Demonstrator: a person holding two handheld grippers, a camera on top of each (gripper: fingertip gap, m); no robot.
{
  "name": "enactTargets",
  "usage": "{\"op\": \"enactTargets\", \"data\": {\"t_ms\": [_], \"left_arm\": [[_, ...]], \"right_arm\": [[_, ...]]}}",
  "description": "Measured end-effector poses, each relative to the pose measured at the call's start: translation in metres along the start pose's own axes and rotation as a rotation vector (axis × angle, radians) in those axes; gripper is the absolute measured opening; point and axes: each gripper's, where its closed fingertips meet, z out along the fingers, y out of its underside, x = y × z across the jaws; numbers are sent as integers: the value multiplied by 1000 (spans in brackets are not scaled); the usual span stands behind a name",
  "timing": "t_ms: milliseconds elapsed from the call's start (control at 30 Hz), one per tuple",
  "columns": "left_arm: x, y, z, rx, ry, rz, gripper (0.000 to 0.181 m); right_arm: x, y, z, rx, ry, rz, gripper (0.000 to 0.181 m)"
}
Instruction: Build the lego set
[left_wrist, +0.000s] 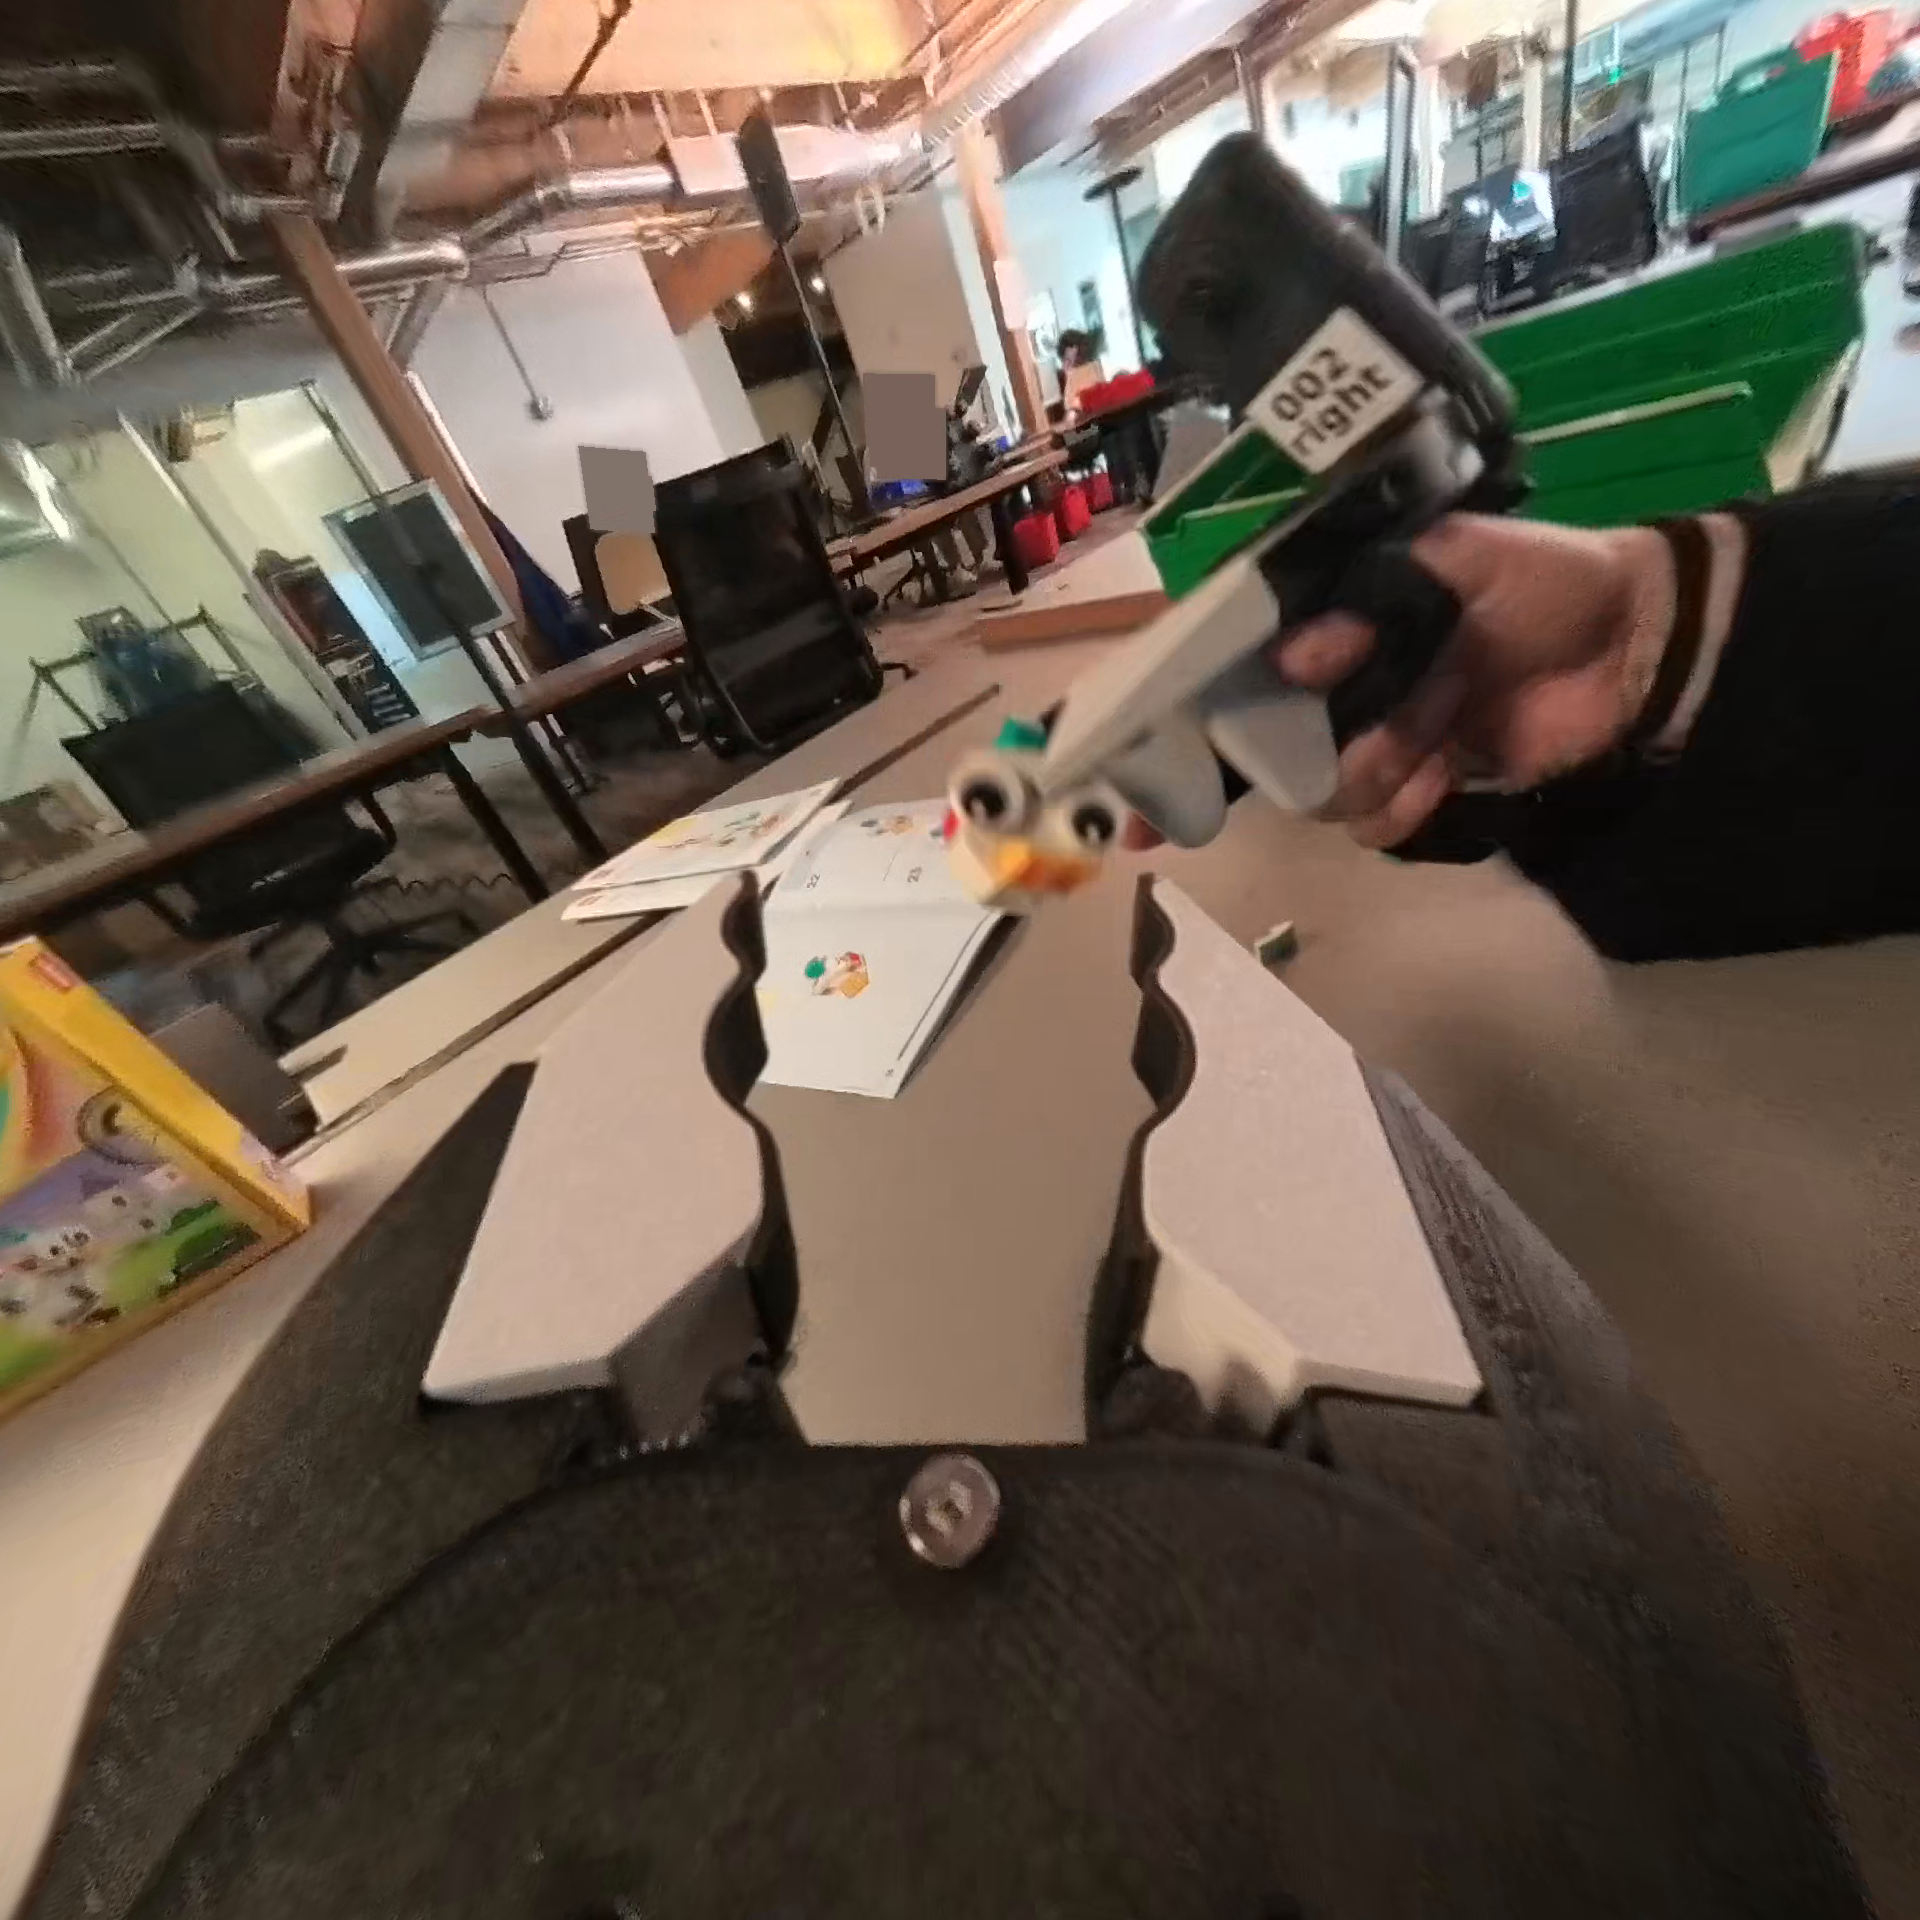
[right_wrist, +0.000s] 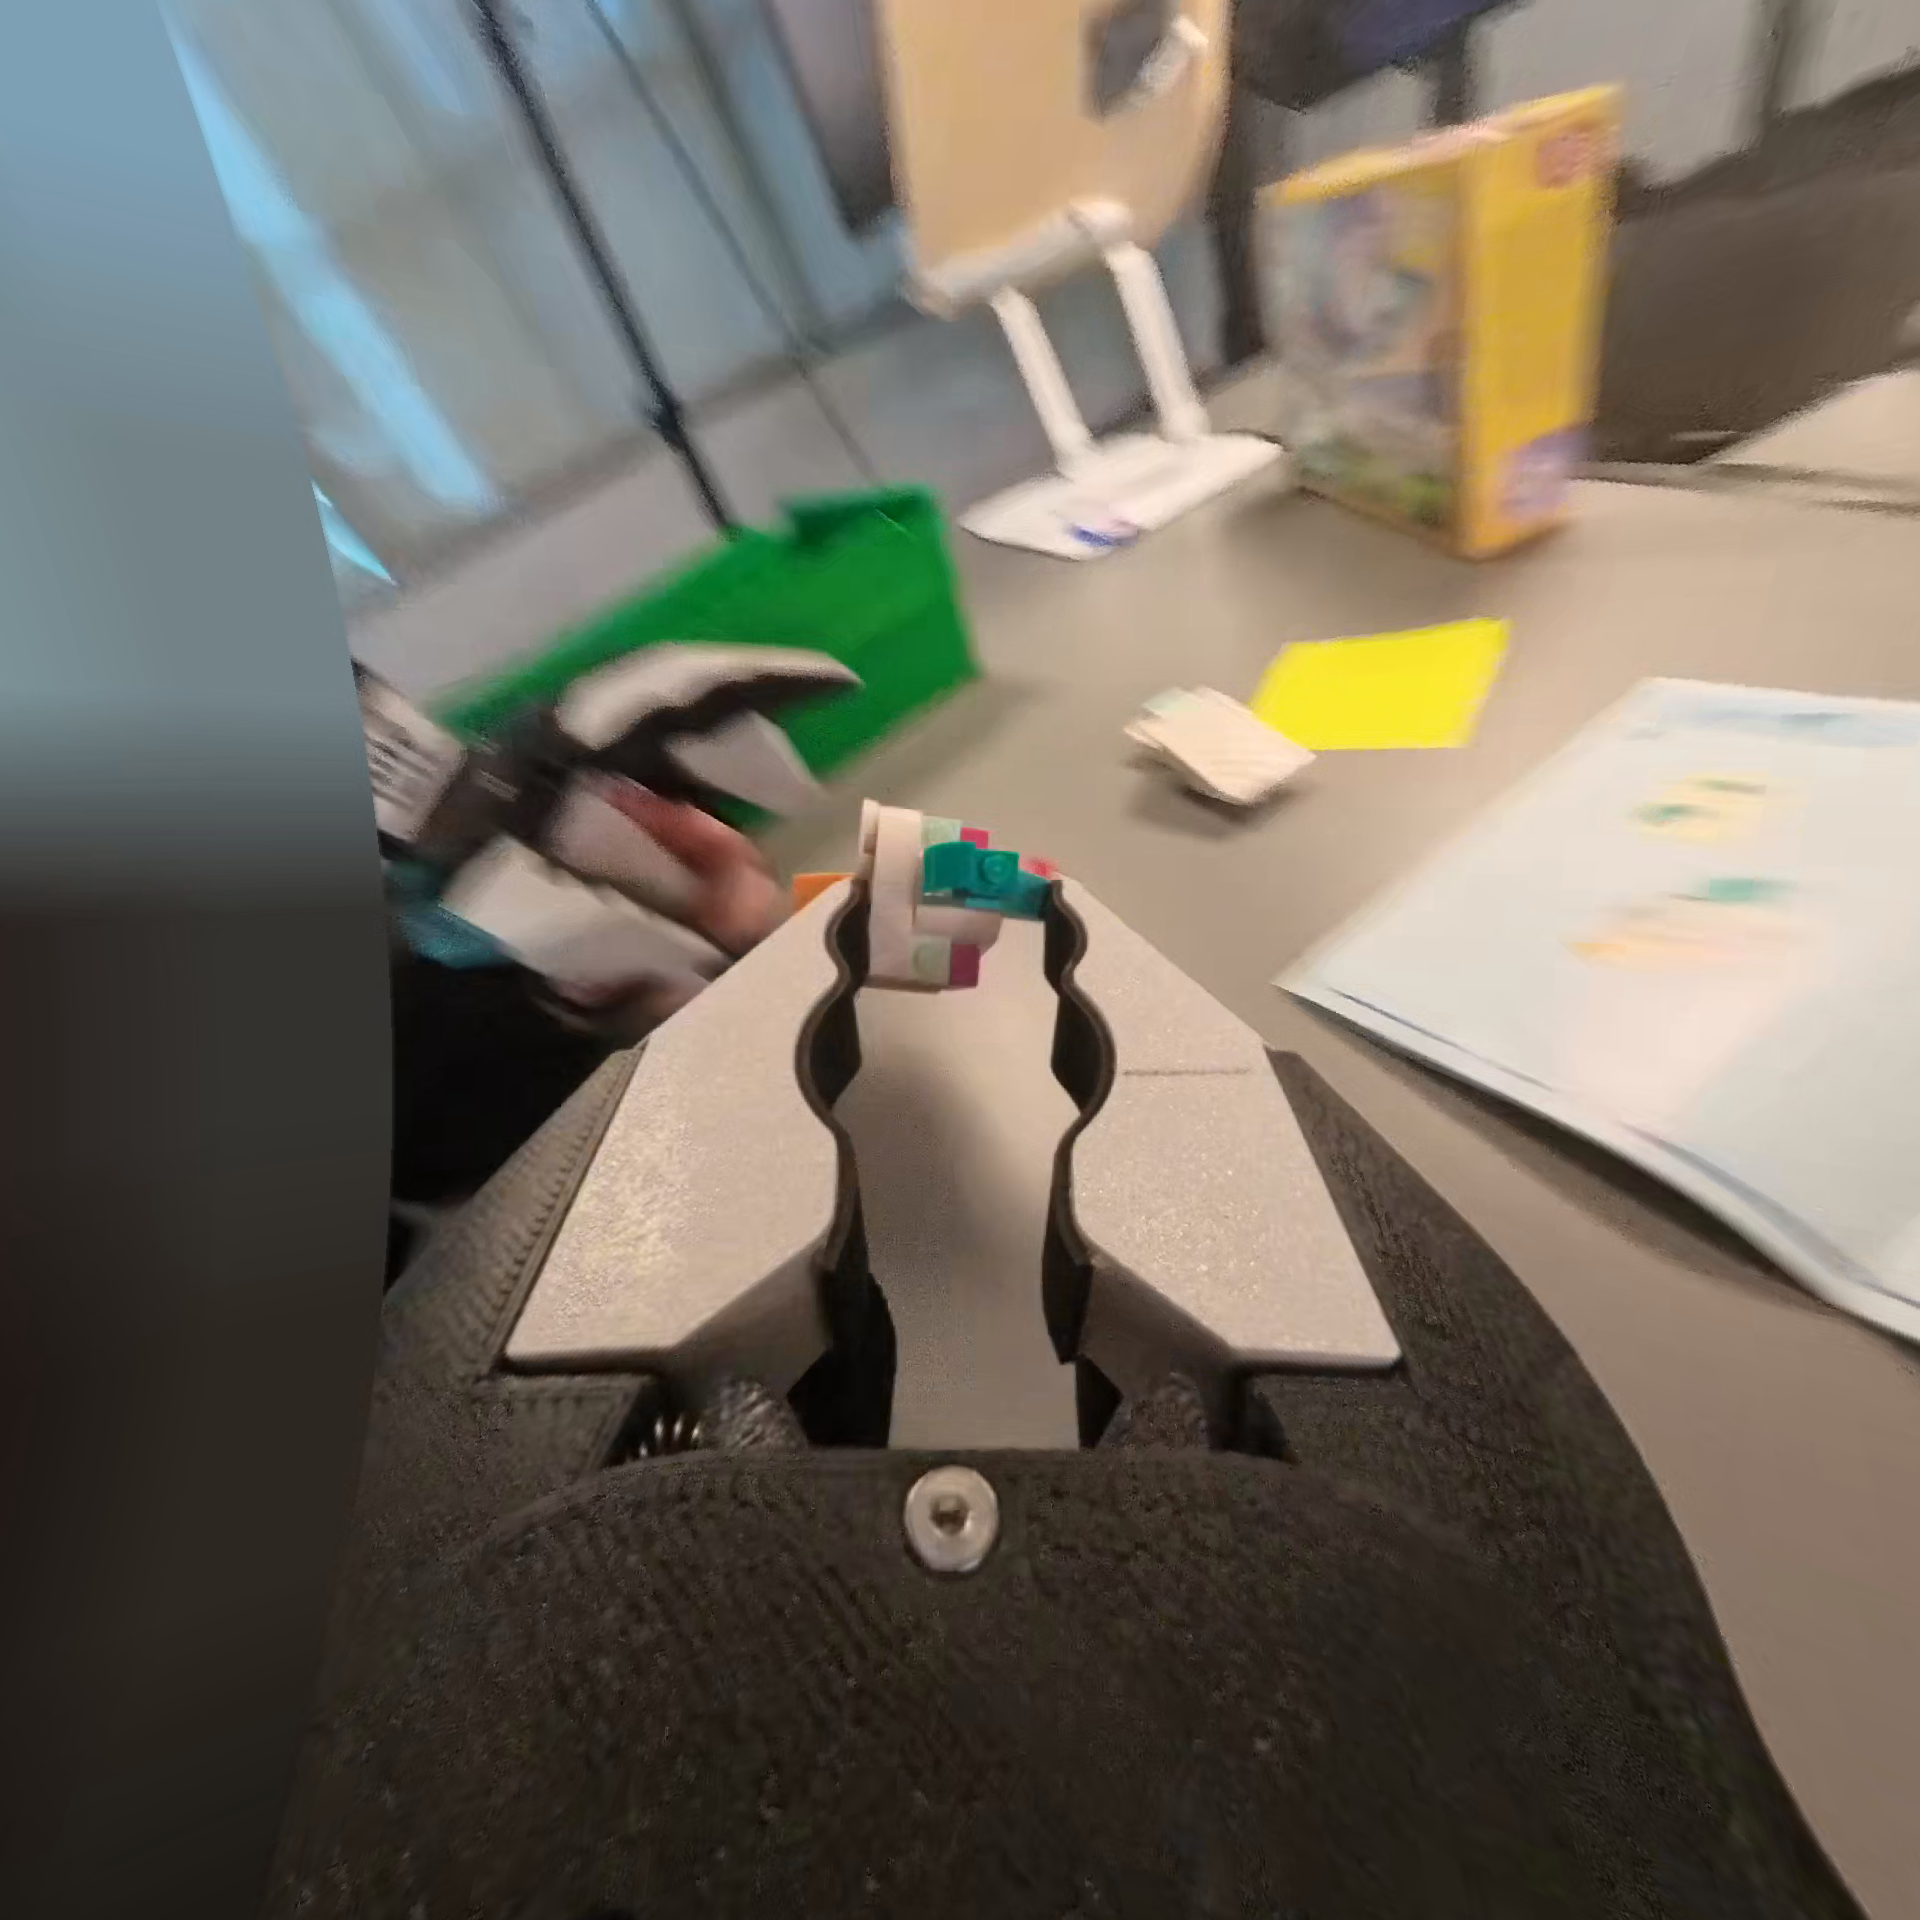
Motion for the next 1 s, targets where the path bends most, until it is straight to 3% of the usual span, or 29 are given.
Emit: {"op": "enactTargets", "data": {"t_ms": [100,167,333,567,700,800,1000], "left_arm": [[-11,-10,-8,66,-56,-37,57],[-21,-9,-10,61,-118,-35,57],[-31,-6,-12,47,-191,-24,56],[-32,-1,-10,25,-188,-52,58],[-31,1,-8,20,-180,-81,59],[-32,0,-9,27,-181,-94,60],[-40,1,-8,41,-214,-136,61]], "right_arm": [[40,19,-10,-183,322,-235,32],[50,30,-11,-276,401,-283,32],[61,60,-7,-456,467,-329,32],[52,61,2,-433,417,-325,32],[51,57,2,-401,417,-317,42],[59,33,-13,-323,495,-367,48],[94,-57,-104,134,849,-537,34]]}}
